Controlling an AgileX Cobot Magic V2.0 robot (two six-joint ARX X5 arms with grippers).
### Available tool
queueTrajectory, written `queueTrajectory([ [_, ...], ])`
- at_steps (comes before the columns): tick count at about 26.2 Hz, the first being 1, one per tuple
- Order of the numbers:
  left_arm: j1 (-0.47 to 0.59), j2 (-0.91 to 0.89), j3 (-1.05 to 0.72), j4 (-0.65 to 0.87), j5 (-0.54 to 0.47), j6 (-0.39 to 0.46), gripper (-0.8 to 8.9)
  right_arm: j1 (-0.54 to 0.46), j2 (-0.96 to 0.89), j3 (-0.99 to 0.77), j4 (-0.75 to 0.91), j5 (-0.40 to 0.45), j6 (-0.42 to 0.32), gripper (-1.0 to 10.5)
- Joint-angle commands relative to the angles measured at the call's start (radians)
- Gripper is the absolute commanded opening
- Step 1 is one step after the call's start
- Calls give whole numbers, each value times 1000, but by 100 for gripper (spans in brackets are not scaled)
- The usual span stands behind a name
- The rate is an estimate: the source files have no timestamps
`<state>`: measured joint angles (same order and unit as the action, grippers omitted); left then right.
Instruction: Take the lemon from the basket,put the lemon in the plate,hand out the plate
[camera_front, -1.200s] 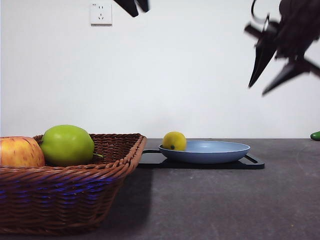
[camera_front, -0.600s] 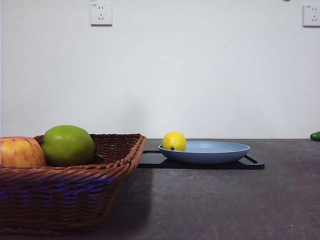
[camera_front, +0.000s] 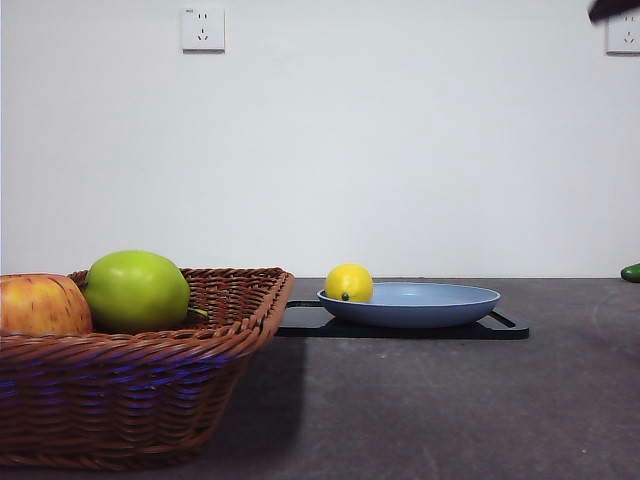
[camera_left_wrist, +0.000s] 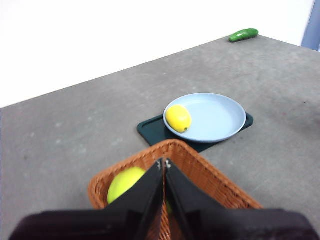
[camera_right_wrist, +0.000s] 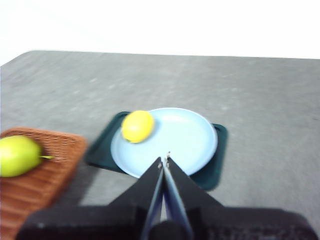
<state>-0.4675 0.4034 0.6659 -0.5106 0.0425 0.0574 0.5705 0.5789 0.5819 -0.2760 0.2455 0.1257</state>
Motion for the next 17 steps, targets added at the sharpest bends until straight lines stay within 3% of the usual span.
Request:
queueTrajectory([
  [1,-3,-94,-74,40,-5,-32,6,8,-24,-91,80,30,0,4],
  [7,-2,-137,-106,37,-42,-31,9,6,-23,-127,96,99,14,4],
  [17,-3,-137,-106,39,-40,-31,9,6,-32,-127,95,101,15,4],
])
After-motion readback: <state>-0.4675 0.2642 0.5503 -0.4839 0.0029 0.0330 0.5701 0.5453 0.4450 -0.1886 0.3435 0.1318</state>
